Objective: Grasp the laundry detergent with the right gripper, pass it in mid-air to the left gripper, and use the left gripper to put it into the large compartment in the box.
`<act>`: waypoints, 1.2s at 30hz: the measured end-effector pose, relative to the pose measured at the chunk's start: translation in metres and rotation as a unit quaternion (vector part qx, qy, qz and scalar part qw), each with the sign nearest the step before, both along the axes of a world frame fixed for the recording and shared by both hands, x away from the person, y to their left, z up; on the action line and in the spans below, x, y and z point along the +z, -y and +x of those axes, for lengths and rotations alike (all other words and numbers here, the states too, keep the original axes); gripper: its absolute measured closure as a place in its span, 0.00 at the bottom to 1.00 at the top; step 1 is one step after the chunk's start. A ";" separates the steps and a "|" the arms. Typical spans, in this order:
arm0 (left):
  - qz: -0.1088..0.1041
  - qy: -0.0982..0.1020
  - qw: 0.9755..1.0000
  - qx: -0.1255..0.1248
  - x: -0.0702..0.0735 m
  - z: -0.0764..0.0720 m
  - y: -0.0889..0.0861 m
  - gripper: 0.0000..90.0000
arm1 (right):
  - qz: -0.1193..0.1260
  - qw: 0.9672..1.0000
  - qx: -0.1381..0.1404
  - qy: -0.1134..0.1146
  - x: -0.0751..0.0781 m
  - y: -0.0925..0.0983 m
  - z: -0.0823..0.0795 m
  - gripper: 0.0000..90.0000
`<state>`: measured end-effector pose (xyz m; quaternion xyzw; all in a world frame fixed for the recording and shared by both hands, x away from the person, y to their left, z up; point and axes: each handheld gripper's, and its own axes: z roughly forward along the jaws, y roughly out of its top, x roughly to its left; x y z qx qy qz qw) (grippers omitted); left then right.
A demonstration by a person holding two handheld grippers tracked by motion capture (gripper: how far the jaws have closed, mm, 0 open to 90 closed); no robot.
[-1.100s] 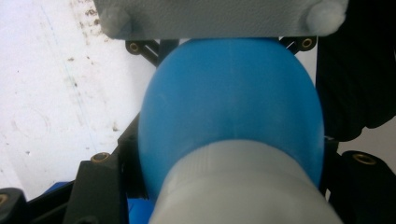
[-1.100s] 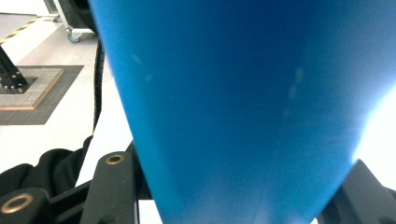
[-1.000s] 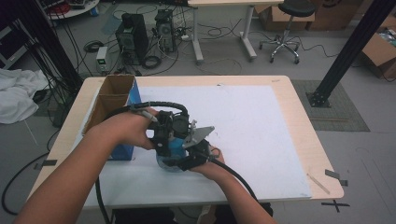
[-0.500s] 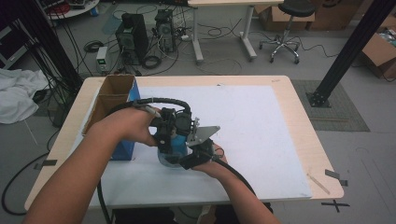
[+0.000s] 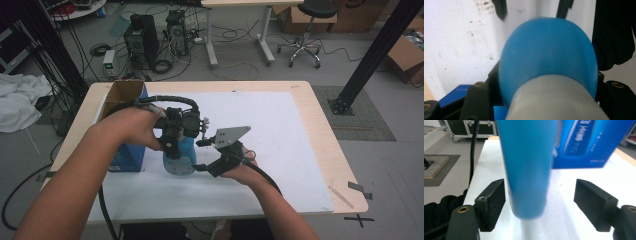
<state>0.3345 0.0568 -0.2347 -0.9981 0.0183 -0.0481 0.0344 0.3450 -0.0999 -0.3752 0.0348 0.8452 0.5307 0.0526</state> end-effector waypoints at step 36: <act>-0.019 -0.001 0.933 0.360 0.129 0.050 -0.079 0.43 | -0.398 0.912 0.099 0.001 0.083 0.032 0.023 0.00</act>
